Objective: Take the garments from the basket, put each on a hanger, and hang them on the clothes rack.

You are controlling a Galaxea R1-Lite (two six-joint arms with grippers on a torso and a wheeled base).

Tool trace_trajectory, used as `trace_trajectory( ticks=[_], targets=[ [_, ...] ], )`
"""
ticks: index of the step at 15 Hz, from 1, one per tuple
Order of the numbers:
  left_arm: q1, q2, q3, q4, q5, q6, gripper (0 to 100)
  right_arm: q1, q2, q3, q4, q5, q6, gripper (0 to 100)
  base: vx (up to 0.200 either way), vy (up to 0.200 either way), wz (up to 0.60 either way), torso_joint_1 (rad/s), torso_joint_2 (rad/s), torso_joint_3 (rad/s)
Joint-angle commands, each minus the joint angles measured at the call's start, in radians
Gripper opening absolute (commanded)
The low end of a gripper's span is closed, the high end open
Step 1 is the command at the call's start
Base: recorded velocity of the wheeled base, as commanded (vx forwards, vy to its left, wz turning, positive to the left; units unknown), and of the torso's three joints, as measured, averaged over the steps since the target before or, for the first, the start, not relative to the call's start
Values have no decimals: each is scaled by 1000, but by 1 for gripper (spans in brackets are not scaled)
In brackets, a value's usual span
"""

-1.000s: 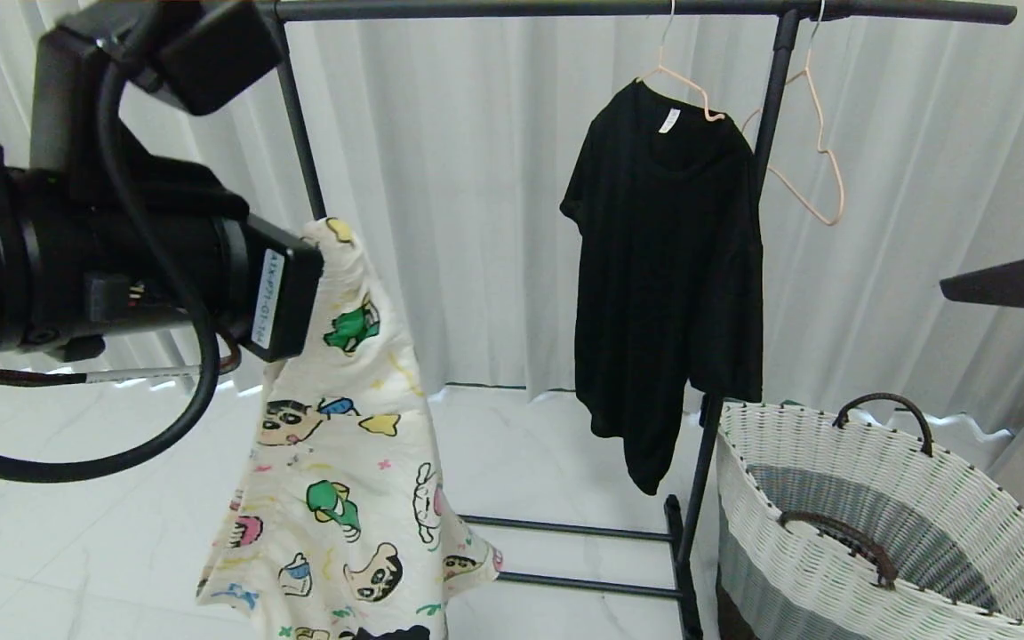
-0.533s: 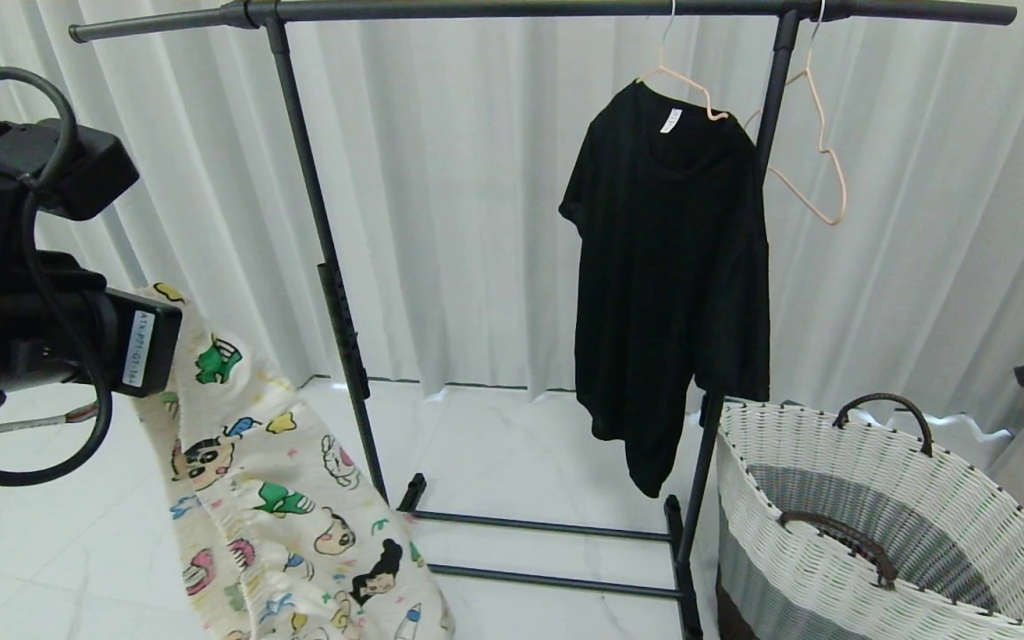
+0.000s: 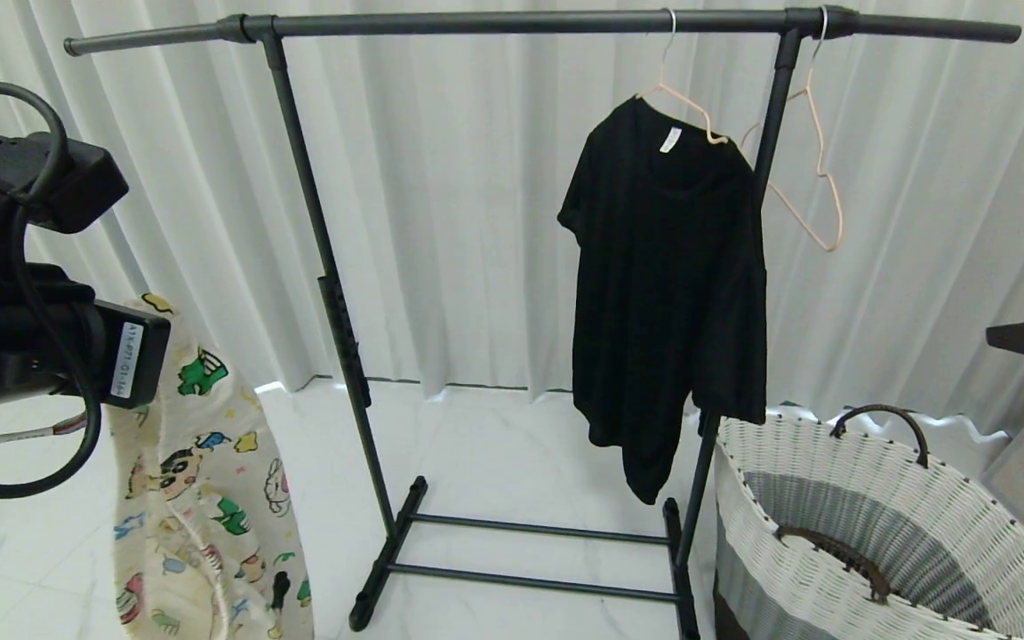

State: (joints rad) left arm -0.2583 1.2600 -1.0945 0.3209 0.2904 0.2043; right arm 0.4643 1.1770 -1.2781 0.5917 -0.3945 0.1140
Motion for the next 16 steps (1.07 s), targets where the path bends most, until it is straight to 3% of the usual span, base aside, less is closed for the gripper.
trace_trajectory(
  ticks=[1, 6, 14, 16],
  targets=[
    [-6, -10, -1, 0, 1, 0, 0, 1, 21, 0, -23, 0, -1, 100, 0, 0, 0, 193, -569, -305],
    [-12, -48, 5, 0, -1, 17, 0, 1, 73, -1, -127, -1, 6, 100, 0, 0, 0, 173, -493, -285],
    [-15, -50, 10, 0, -1, 17, 0, -18, 78, 20, -182, -1, 3, 100, 0, 0, 0, 185, -436, -256],
    [-27, -51, 15, -2, -1, 15, 0, -42, 92, 52, -263, 8, -2, 100, 200, 0, 0, 46, -100, -49]
  ],
)
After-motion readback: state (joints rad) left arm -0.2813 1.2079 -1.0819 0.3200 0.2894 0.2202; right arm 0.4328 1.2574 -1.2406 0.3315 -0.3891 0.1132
